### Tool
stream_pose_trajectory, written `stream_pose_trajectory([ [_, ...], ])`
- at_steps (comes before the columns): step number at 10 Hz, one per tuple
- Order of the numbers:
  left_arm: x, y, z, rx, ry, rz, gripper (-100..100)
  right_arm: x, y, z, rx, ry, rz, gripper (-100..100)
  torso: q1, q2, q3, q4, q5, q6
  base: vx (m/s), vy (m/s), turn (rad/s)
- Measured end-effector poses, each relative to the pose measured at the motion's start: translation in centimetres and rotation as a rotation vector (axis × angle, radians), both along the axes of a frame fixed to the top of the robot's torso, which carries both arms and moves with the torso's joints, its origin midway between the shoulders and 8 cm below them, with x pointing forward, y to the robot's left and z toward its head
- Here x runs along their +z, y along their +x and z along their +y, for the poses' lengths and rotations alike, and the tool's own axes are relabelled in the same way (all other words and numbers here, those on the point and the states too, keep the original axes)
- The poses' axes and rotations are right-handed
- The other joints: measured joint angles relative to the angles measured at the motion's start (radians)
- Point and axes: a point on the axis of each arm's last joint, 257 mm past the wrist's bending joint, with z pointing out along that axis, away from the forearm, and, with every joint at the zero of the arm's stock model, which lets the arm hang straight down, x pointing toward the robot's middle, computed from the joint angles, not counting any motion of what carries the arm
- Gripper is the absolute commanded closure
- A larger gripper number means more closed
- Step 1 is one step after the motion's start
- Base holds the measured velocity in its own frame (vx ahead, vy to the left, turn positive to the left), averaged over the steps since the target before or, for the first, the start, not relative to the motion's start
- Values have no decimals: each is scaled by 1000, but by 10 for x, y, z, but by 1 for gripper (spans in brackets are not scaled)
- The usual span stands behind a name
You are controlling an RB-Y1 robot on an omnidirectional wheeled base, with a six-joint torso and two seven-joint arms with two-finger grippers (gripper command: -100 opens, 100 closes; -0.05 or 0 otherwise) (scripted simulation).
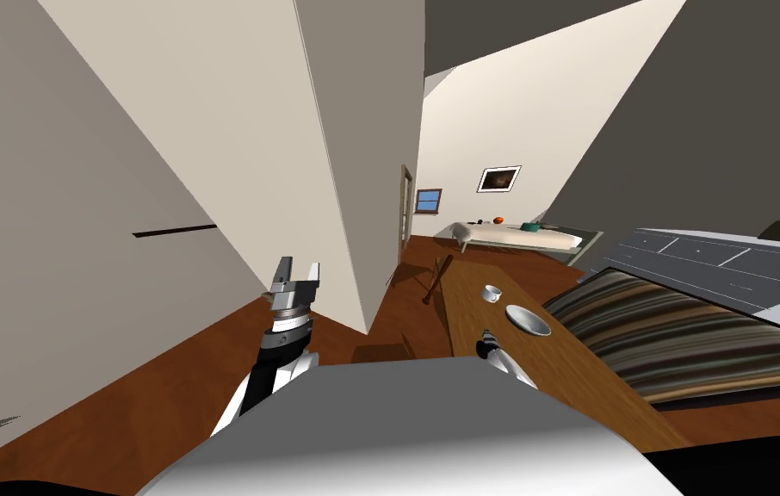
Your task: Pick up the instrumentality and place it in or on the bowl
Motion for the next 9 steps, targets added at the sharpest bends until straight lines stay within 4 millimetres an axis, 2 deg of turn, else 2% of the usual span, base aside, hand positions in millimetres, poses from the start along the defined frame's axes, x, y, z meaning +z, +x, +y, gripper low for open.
stream_pose_trajectory([
  [4,0,0,0,0,0,0,0,-19,-36,-17,-89,-49,123,-100,-1,-1,-1,0,0,0,147,36,-119],
  [9,0,0,0,0,0,0,0,-24,-70,-32,-181,-117,243,-100,-2,2,1,0,0,-1,124,38,-133],
])
